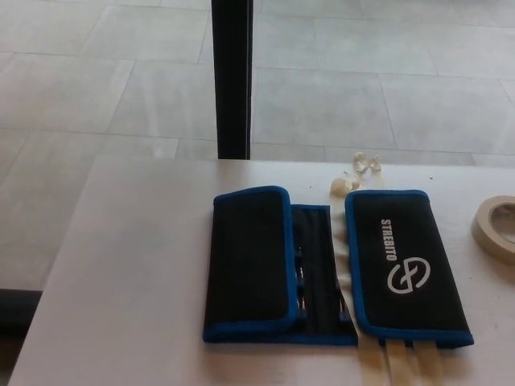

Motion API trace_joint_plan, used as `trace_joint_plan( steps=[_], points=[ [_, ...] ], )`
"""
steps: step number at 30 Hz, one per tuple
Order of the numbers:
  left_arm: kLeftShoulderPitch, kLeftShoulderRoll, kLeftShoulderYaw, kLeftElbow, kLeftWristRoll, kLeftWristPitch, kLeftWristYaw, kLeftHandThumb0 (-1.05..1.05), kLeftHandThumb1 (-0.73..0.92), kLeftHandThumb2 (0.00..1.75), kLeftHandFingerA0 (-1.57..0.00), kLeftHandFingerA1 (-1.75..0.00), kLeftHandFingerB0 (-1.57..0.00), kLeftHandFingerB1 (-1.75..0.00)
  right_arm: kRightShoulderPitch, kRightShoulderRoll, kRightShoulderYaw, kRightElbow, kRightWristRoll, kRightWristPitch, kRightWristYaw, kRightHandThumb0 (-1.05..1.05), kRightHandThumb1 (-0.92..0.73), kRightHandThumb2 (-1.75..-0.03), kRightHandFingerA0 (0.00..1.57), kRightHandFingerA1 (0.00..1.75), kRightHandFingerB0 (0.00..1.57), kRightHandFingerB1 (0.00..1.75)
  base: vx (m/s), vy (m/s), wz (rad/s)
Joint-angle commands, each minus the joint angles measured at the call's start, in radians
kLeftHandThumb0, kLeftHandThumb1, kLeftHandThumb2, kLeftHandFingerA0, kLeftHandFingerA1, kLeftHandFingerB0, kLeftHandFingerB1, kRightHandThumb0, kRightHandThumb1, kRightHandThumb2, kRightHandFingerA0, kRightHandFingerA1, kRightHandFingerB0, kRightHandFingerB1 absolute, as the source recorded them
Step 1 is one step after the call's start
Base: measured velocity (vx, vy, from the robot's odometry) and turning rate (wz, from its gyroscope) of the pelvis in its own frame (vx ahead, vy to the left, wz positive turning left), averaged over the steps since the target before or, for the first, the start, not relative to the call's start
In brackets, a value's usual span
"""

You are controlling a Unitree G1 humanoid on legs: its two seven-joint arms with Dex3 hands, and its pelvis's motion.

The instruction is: The robot uses its right hand to lift an edge of the toolkit kept in middle of the desk and make one fold in it

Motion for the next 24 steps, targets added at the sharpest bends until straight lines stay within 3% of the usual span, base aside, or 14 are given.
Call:
trace_joint_plan(
  steps=[1,2,4,5,9,10,12,14,16,19,20,21,22,24],
  points=[
    [0.010,-0.004,0.018,0.007,-0.025,0.011,0.020,-0.75,0.89,0.66,-0.50,-0.73,-0.44,-0.59,-0.034,0.022,-0.280,0.344,0.206,-0.296,-0.262,-0.65,-0.54,-1.04,0.66,0.96,0.06,0.64,0.00,0.000,0.00],
    [0.011,-0.004,0.019,0.006,-0.026,0.009,0.019,-0.76,0.89,0.66,-0.51,-0.71,-0.45,-0.59,-0.035,0.027,-0.292,0.362,0.217,-0.301,-0.254,-0.65,-0.75,-0.65,0.47,1.08,0.03,0.83,0.00,0.000,0.00],
    [0.011,-0.004,0.017,0.007,-0.023,0.009,0.019,-0.76,0.89,0.66,-0.51,-0.71,-0.45,-0.59,-0.040,0.028,-0.306,0.381,0.224,-0.307,-0.249,-0.65,-0.75,-0.65,0.47,1.08,0.03,0.83,0.00,0.000,0.00],
    [0.011,-0.002,0.015,0.004,-0.021,0.007,0.012,-0.75,0.90,0.67,-0.49,-0.68,-0.42,-0.54,-0.051,0.045,-0.315,0.424,0.233,-0.305,-0.266,-0.65,-0.75,-0.70,0.55,1.22,0.21,1.01,0.00,0.000,0.00],
    [0.015,-0.002,0.026,0.004,-0.030,0.007,0.014,-0.76,0.90,0.66,-0.51,-0.70,-0.40,-0.53,-0.052,0.055,-0.292,0.472,0.198,-0.319,-0.273,-0.68,-0.76,-0.69,0.55,1.16,0.19,1.02,0.00,0.000,0.00],
    [0.023,0.002,0.020,0.005,-0.023,0.003,0.012,-0.76,0.90,0.66,-0.51,-0.70,-0.39,-0.52,-0.048,0.069,-0.275,0.482,0.182,-0.326,-0.279,-0.69,-0.76,-0.70,0.75,1.18,0.52,1.02,0.00,0.000,0.00],
    [0.023,0.000,0.021,0.006,-0.022,0.002,0.012,-0.76,0.90,0.66,-0.51,-0.69,-0.41,-0.52,-0.043,0.080,-0.247,0.503,0.162,-0.329,-0.275,-0.71,-0.77,-0.70,0.79,1.18,0.53,0.98,0.00,0.000,0.00],
    [0.016,-0.002,0.027,0.007,-0.029,0.009,0.012,-0.77,0.89,0.66,-0.50,-0.68,-0.38,-0.51,-0.034,0.087,-0.239,0.508,0.165,-0.333,-0.244,-0.71,-0.79,-0.70,0.62,1.10,0.45,0.94,0.00,0.000,0.00],
    [0.016,-0.001,0.020,0.007,-0.019,0.004,0.011,-0.76,0.89,0.66,-0.50,-0.69,-0.41,-0.55,-0.033,0.103,-0.225,0.501,0.170,-0.330,-0.230,-0.72,-0.80,-0.68,0.55,1.02,0.19,0.87,0.00,0.000,0.00],
    [0.009,-0.001,0.024,0.008,-0.020,0.016,0.023,-0.77,0.89,0.68,-0.53,-0.71,-0.50,-0.68,-0.040,0.108,-0.201,0.542,0.173,-0.347,-0.236,-0.74,-0.79,-0.69,0.52,1.08,0.30,0.98,0.00,0.000,0.00],
    [0.007,0.000,0.025,0.007,-0.021,0.016,0.021,-0.75,0.90,0.66,-0.51,-0.70,-0.45,-0.62,-0.041,0.109,-0.188,0.547,0.168,-0.349,-0.250,-0.74,-0.80,-0.69,0.56,1.09,0.33,0.98,0.00,0.000,0.00],
    [0.006,0.000,0.040,0.005,-0.036,0.016,0.011,-0.74,0.89,0.66,-0.49,-0.72,-0.45,-0.66,-0.044,0.110,-0.183,0.550,0.172,-0.348,-0.259,-0.74,-0.79,-0.69,0.58,1.10,0.47,1.07,0.00,0.000,0.00],
    [0.006,-0.001,0.046,0.005,-0.040,0.015,0.009,-0.75,0.90,0.66,-0.53,-0.76,-0.47,-0.67,-0.045,0.109,-0.176,0.556,0.180,-0.352,-0.264,-0.74,-0.77,-0.70,0.79,1.29,0.55,1.08,0.00,0.000,0.00],
    [0.004,0.002,0.035,0.002,-0.023,0.016,0.024,-0.76,0.89,0.66,-0.56,-0.76,-0.48,-0.65,-0.044,0.113,-0.159,0.556,0.182,-0.358,-0.276,-0.74,-0.77,-0.70,0.77,1.18,0.46,1.08,0.00,0.000,0.00]
  ],
)
